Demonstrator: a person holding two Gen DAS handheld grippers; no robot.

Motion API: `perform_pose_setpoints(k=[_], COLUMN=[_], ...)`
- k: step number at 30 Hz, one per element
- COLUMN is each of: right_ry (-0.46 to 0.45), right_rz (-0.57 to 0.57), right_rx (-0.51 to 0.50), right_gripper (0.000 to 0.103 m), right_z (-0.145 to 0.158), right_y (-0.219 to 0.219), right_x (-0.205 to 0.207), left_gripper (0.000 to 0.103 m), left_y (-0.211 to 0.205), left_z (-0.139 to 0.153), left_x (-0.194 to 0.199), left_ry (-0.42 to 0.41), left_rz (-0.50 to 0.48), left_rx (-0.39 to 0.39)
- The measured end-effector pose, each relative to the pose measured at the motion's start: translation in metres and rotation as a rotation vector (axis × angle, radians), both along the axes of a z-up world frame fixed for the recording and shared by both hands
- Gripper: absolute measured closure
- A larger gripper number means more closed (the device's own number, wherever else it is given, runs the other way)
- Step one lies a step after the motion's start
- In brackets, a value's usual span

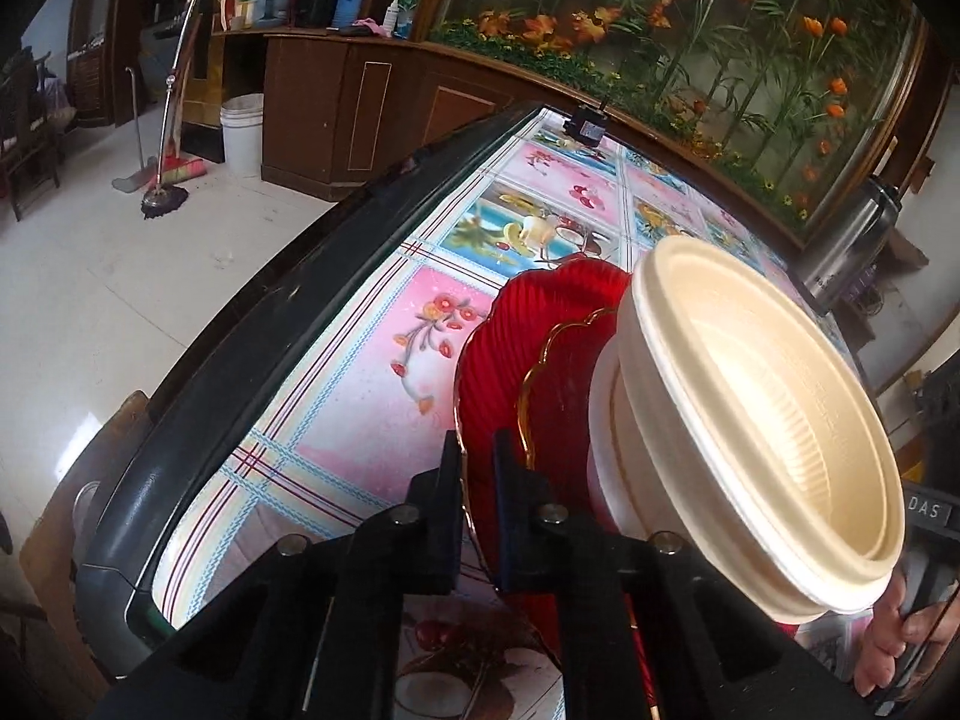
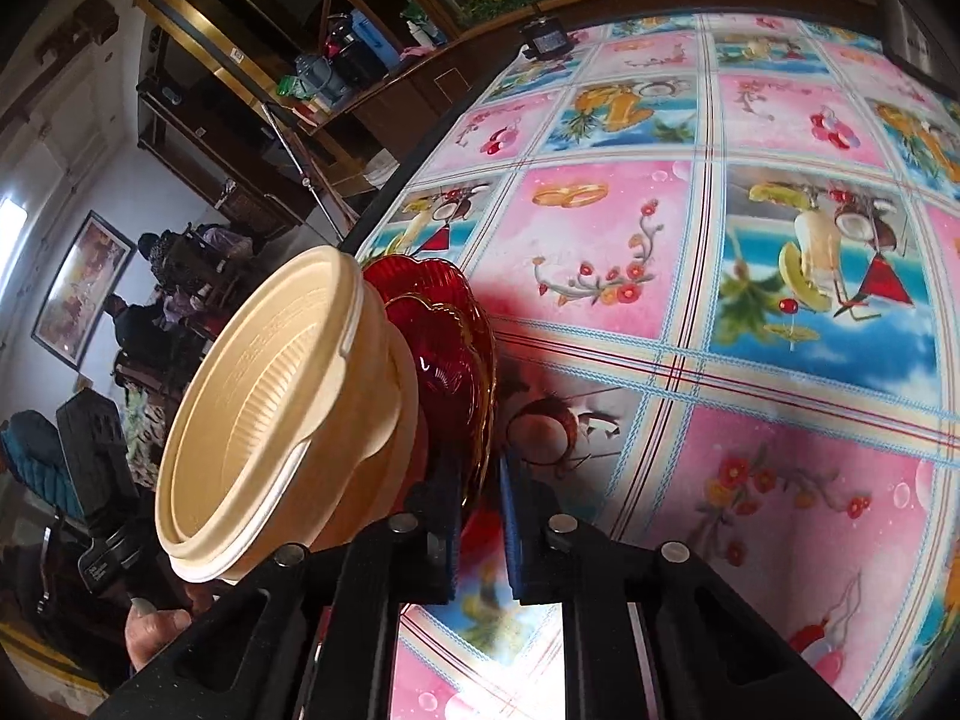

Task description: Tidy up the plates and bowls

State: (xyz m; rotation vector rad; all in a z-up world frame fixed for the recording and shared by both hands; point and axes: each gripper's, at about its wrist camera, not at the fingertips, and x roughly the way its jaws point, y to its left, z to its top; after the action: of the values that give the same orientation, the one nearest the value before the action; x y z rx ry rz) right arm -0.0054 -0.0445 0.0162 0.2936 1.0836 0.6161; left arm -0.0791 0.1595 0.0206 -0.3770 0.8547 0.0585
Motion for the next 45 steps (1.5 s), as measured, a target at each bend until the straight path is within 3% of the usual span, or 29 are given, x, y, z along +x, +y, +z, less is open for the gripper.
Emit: perform_pose_setpoints(k=[5,11,27,37,45], right_ry=[0.006,-0.013,-0.046,-0.06,-0.065], right_rz=[-0.003,-0.045,-0.33,-0.356,-0.351], right_rx=[0.008,0.012,0.003,0.015,0.006], right_gripper=[0.09,0.09,0.09,0.089,0.087], right_z=[0.002,0.005,0.01,0.004,0.002], right_y=[-0.005,-0.038,-0.198,-0.211,-0.21], right_x=[-0.004,-0.01,-0.022,-0.021,-0.028], left_gripper=[0.095,0.095,0.093,0.092,0.083], left_y=[-0.009,-0.052,-0.205,-0.214,-0.216], left_z=[0.005,0.015,0.004,0.003,0.008], left_x=[0.003,0.019,0.08,0.078,0.066], left_ry=[0.001,-0.008,0.047,0.011,-0.016], left_rz=[-0.012,-0.07,-0.269,-0.252,-0.271], left_rx=[-0.006,0.012,0.071,0.114,0.153])
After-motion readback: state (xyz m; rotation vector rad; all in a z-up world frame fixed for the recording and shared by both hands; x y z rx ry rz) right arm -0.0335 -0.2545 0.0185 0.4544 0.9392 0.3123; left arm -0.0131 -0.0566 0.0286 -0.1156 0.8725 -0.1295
